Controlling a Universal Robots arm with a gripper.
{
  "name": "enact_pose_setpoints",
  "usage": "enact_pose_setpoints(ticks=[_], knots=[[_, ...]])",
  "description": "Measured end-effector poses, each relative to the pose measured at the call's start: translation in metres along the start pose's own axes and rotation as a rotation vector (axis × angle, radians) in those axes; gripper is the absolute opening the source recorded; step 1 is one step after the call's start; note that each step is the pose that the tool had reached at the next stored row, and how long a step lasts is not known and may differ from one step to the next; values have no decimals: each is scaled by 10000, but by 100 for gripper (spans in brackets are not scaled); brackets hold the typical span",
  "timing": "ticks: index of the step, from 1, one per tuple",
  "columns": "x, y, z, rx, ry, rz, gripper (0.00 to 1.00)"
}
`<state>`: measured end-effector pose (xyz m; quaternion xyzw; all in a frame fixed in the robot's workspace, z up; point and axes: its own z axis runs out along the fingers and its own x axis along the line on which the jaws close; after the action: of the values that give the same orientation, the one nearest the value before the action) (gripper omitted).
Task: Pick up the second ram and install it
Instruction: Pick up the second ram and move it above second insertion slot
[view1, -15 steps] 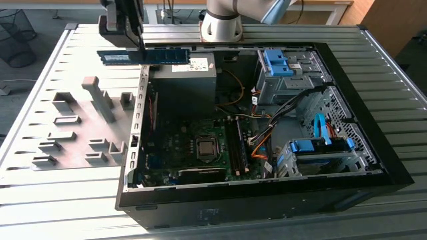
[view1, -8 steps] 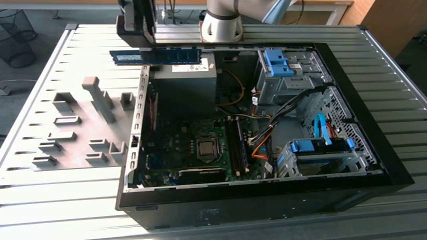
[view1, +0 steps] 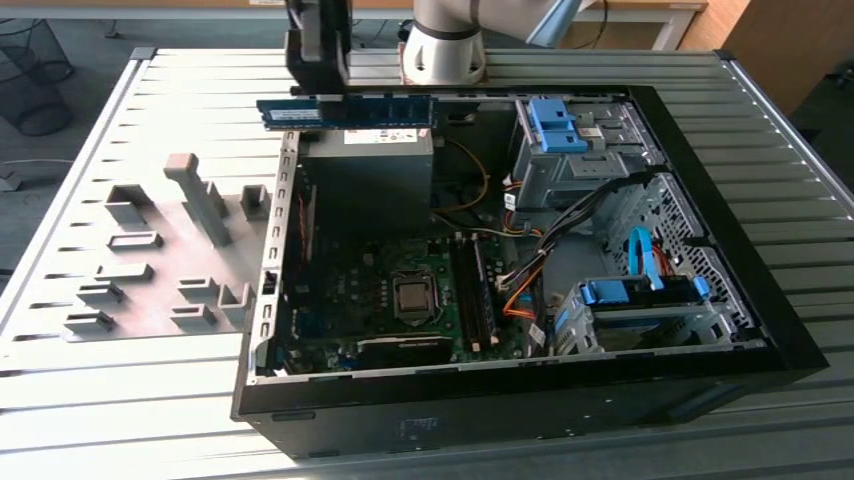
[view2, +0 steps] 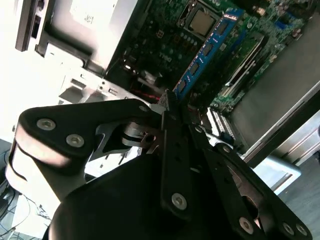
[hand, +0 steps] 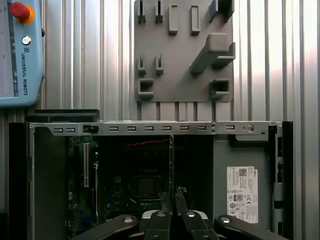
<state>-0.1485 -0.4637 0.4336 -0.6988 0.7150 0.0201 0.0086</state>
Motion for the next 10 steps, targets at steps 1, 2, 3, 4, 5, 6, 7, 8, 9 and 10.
enact_pose_setpoints(ticks=[1, 2, 3, 4, 5, 6, 7, 8, 9, 10], knots=[[-1, -34, 0, 1, -1, 0, 14], [-2, -69, -1, 1, -1, 1, 14], [-3, -103, -1, 1, -1, 0, 14], [-3, -141, -2, 0, 0, 0, 14], [-4, -175, -2, 1, -1, 0, 14], [-5, -209, -3, 0, 0, 0, 14], [-6, -242, -4, 0, 0, 1, 14], [-6, -277, -4, 1, -1, 0, 14], [-7, -313, -5, 0, 0, -1, 14], [-8, -347, -5, 0, -1, 0, 14]])
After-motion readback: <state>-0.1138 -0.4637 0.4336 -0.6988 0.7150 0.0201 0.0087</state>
